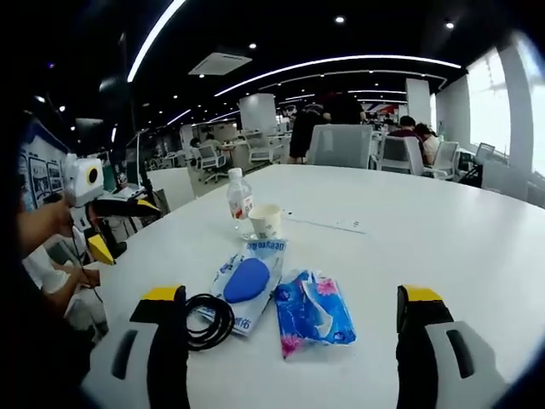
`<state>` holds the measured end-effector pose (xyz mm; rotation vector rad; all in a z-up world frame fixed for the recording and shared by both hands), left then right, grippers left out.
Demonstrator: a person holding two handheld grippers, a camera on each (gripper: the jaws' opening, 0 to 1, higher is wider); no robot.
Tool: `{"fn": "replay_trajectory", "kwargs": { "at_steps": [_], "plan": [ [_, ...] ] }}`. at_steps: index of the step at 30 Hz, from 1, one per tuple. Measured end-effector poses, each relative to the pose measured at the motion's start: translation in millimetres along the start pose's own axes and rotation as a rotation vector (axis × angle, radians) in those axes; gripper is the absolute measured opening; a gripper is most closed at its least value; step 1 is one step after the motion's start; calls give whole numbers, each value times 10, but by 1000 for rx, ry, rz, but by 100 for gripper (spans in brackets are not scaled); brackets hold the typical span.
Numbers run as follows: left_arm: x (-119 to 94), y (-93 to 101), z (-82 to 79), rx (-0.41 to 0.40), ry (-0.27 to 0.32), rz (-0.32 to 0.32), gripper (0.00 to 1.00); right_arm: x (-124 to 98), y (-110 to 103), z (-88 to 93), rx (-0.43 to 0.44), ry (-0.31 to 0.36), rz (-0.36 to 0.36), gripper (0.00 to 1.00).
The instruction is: Arrange the tabletop items into an orderly group along one side of the table until the central work area is clear of visible clutter.
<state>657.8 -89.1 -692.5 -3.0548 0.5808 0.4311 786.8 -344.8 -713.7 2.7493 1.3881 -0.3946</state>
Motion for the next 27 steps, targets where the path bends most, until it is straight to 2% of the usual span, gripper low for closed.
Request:
{"fn": "replay_trajectory", "kwargs": {
  "at_steps": [5,12,27],
  "plan": [
    [-61,-59,58,3,-2,-4,98,-213,47,56,4,-1,29,100],
    [-134,-26,39,4,13,-20,98,-433,19,82,16,2,62,100],
    [-91,60,45,16,5,-14,97,-500,-12,119,40,-3,81,99]
  ]
}}
Point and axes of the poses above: the point that each gripper's makers call its tool centre point, and the gripper's own axes: x roughly forward along the fingers, y roughly to its right, z roughly out of its underside, the point moved 5 cm from there along -x, roughly backward along the fingers, and after that the axes turned 12 degrees about y, right-handed, at the moved point
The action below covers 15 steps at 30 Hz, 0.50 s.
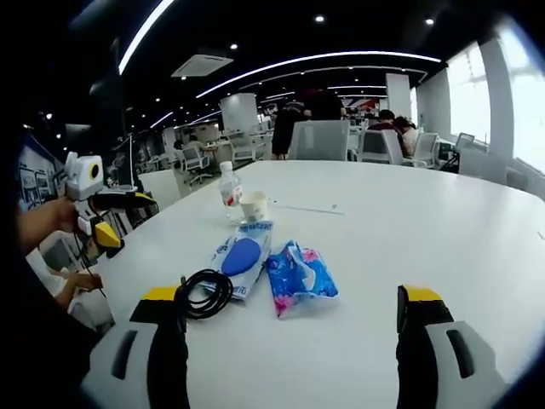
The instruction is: Arrange the tabletop items into an orderly group along one side of the table until the central work area is clear of visible clutter.
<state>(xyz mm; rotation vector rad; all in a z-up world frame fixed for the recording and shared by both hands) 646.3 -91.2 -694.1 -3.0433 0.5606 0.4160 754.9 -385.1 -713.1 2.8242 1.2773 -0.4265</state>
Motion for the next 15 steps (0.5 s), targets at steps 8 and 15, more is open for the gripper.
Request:
{"fn": "replay_trajectory", "kwargs": {
  "at_steps": [8,15],
  "plan": [
    [53,-26,8,11,-10,12,94,55,-38,-29,13,1,13,96],
    [102,-84,70,30,-37,46,87,149,-197,91,60,-37,13,88]
  ]
}}
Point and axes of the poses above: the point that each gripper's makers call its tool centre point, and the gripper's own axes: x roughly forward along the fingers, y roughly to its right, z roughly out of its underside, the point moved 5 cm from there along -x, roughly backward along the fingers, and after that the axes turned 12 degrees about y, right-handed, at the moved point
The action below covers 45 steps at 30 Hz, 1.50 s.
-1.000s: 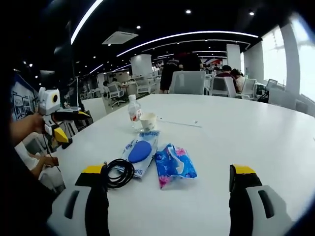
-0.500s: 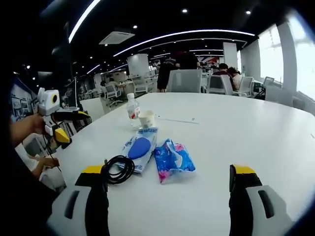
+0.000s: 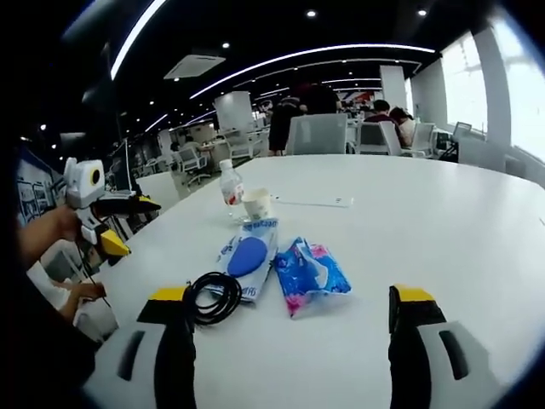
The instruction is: Arrange the tabletop items into an orderly group along one side of the table until the central work area is clear of visible clutter.
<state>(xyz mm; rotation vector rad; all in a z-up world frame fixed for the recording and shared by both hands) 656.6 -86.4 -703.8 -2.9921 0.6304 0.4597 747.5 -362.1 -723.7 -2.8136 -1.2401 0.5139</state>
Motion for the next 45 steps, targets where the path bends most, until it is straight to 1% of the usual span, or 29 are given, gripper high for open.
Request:
{"fn": "replay_trajectory", "kwargs": {
  "at_steps": [3,5,9,13,15,17,19,20,21,22,23,26,27,29,30,31,32,35,36,38,39,40,41,43,45],
  "plan": [
    [27,-52,102,17,-27,23,81,38,-106,75,7,-27,-9,85],
    [62,9,137,22,-45,45,79,63,-160,107,14,-34,-17,81],
    [126,87,204,11,-65,59,77,148,-284,215,25,-72,-44,75],
    [176,154,271,-15,-92,58,73,238,-370,295,32,-97,-65,70],
    [202,183,346,-25,-127,56,72,302,-400,340,39,-109,-68,68],
    [221,174,394,-34,-140,51,70,343,-424,360,35,-105,-69,65],
    [243,168,441,-49,-151,46,69,398,-455,397,43,-115,-76,60],
    [257,162,476,-52,-162,42,68,430,-473,423,45,-118,-78,59],
    [257,158,513,-38,-186,40,67,448,-490,438,47,-119,-80,57],
    [257,157,574,-5,-225,53,66,477,-517,469,56,-130,-86,56],
    [263,164,587,-2,-230,57,66,494,-540,485,60,-133,-89,54],
    [313,221,650,-53,-236,74,64,550,-597,547,72,-145,-99,51],
    [324,205,709,-62,-235,73,63,566,-621,574,82,-154,-105,50],
    [348,205,753,-98,-236,64,60,609,-670,643,91,-170,-119,48],
    [367,192,773,-121,-225,58,58,649,-694,687,106,-181,-128,47],
    [386,184,783,-147,-210,51,56,666,-714,714,128,-186,-133,46],
    [403,189,782,-187,-197,41,53,679,-746,751,177,-197,-136,45],
    [434,139,797,-223,-187,13,48,751,-762,813,194,-204,-145,43],
    [451,122,809,-249,-182,7,47,781,-764,835,197,-206,-145,42],
    [474,78,839,-273,-181,-8,43,808,-778,806,205,-204,-145,41],
    [489,42,870,-281,-188,-18,41,844,-777,819,216,-196,-145,40],
    [495,43,866,-287,-190,-27,39,871,-771,841,223,-199,-142,39],
    [504,40,864,-297,-188,-38,37,892,-770,857,232,-212,-141,38],
    [524,49,847,-326,-187,-52,35,911,-763,859,243,-203,-138,36],
    [535,4,880,-349,-190,-57,34,924,-761,860,263,-204,-134,35]
  ]
}}
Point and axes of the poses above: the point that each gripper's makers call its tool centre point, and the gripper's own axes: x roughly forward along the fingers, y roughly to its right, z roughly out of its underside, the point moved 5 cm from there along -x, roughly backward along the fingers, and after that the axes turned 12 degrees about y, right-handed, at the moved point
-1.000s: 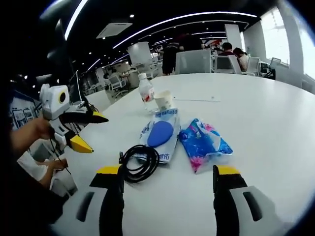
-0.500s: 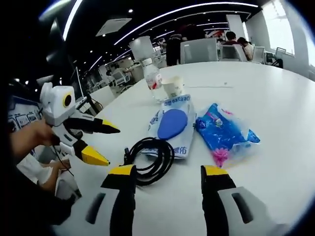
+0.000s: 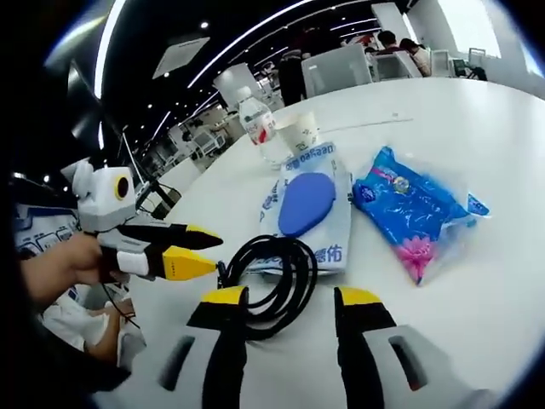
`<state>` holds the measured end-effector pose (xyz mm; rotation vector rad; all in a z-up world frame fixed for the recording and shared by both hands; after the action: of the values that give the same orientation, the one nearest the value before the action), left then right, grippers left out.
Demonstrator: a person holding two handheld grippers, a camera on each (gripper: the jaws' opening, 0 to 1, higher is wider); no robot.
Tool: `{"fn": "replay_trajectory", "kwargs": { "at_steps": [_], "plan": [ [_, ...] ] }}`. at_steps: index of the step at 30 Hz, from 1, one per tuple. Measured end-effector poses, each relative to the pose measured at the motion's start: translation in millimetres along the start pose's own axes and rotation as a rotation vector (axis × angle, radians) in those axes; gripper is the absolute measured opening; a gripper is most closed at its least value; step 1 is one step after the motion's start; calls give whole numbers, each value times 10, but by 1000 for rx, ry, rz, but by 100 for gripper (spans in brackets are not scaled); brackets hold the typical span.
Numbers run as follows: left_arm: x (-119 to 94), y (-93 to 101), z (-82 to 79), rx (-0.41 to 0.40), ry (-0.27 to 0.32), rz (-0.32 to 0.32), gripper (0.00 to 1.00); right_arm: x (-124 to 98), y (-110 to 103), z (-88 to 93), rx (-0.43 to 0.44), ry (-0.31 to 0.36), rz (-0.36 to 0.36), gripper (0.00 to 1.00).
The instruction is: Arrange the tabletop items into an orderly group along one side of the table until the central work area is clear of visible clutter.
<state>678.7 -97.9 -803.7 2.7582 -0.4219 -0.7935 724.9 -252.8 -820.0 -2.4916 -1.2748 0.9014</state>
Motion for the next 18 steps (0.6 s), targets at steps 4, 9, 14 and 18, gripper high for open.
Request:
{"fn": "replay_trajectory", "kwargs": {
  "at_steps": [4,9,14,18],
  "plan": [
    [56,-28,44,-21,-6,-5,31,44,-23,15,19,-1,-9,32],
    [99,-6,121,-47,-32,15,30,79,-30,24,53,3,-15,30],
    [115,-4,175,-80,-32,28,24,139,12,36,93,12,-11,21],
    [94,7,165,-84,-26,22,19,159,20,28,133,14,3,17]
  ]
}}
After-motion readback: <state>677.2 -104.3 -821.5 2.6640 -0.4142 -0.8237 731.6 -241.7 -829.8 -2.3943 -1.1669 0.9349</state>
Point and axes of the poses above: the point that each gripper's makers call its tool centre point, and the gripper's own axes: x roughly forward along the fingers, y roughly to its right, z roughly out of its underside, the point moved 5 cm from there along -x, roughly backward along the fingers, and after that the axes turned 12 degrees about y, right-handed, at the moved point
